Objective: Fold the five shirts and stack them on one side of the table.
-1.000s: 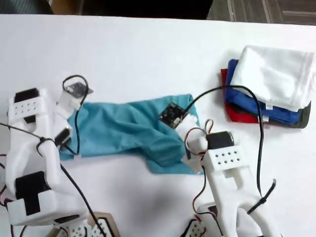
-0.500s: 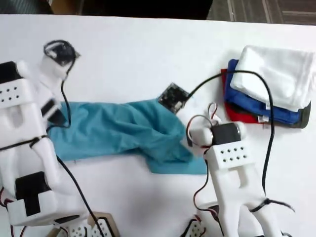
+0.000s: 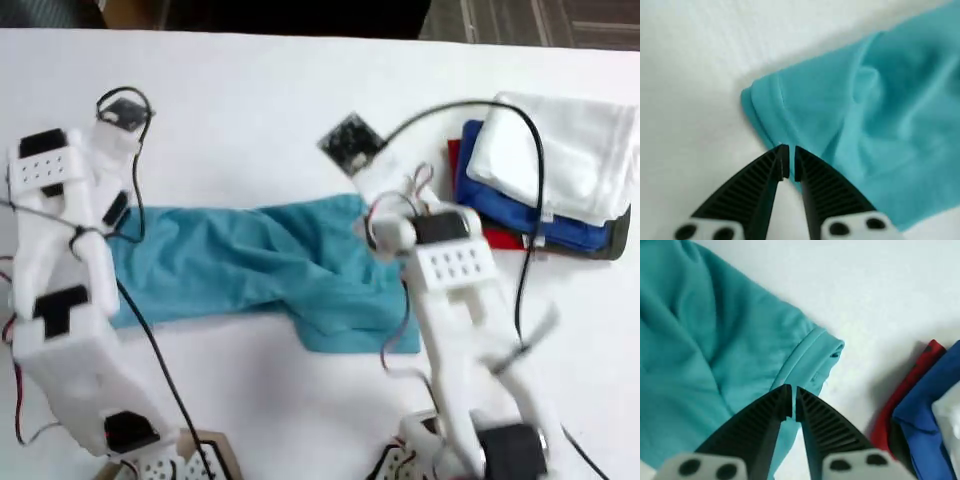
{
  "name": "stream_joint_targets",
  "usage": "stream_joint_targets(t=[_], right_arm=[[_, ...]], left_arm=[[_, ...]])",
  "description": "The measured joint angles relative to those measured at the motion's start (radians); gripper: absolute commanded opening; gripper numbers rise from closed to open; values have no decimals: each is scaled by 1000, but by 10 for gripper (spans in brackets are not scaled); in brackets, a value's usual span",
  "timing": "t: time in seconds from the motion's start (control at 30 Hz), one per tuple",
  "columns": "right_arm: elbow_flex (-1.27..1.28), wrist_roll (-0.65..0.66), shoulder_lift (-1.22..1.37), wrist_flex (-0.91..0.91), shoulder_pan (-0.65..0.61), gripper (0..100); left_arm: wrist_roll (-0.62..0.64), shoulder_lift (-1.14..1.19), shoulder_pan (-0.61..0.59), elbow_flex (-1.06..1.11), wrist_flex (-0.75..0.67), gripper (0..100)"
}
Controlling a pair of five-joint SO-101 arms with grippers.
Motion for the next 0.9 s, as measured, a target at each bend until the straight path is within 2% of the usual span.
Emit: stream_joint_targets(t=[0.2, 0.47, 0.7, 0.9], right_arm=[[-267, -12, 394, 17, -20, 20], [-569, -12, 763, 74, -2, 20], [-738, -12, 925, 109, 64, 20], [-867, -12, 987, 181, 72, 20]], left_arm=[[57, 239, -6, -213, 109, 24], [63, 388, -80, -453, 264, 24], [63, 460, -137, -601, 321, 24], [63, 508, -126, -620, 322, 24]])
